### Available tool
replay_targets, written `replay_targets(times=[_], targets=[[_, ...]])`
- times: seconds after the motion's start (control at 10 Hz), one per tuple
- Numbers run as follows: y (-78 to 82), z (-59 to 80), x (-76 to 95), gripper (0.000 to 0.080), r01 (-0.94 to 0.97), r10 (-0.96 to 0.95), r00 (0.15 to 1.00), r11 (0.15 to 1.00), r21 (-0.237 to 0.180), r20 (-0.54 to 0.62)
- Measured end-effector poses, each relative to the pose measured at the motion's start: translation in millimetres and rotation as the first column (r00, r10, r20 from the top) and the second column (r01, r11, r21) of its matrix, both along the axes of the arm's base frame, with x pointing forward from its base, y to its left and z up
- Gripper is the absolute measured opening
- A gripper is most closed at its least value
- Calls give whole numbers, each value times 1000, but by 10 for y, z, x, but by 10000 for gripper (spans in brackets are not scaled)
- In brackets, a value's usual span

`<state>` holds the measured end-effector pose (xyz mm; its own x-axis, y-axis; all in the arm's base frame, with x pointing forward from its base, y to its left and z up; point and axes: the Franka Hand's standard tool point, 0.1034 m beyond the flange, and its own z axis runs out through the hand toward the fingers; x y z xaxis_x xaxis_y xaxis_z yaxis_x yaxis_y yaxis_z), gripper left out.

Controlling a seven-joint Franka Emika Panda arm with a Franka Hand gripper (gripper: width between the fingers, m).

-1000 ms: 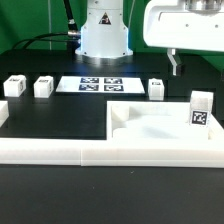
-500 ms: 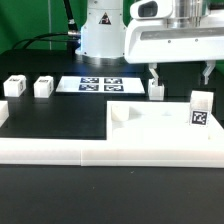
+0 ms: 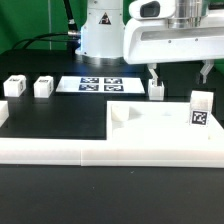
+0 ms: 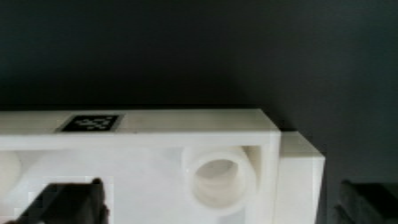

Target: Assemble square table

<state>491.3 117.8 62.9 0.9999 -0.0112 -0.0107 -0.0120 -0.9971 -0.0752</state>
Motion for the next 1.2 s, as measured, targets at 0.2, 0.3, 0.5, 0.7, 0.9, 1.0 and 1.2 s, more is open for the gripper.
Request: replay_targets(times=[0.2,0.3,0.5,0.7,0.9,1.0,1.2], targets=[[21,-133,-443,649,54,-54,959,999,-6,-278],[43,-182,-617,649,74,-81,920,997,-35,-382],[15,-305,-778,649,79,-97,866,995,-57,-490],[-24,-297,-778,649,87,-105,806,995,-58,-583],[-63,-332,-886,649,111,-121,720,992,-59,-683],[-87,-397,-1049,649,148,-140,645,987,-56,-751],[-89,-474,-1193,649,155,-137,548,986,-61,-825]])
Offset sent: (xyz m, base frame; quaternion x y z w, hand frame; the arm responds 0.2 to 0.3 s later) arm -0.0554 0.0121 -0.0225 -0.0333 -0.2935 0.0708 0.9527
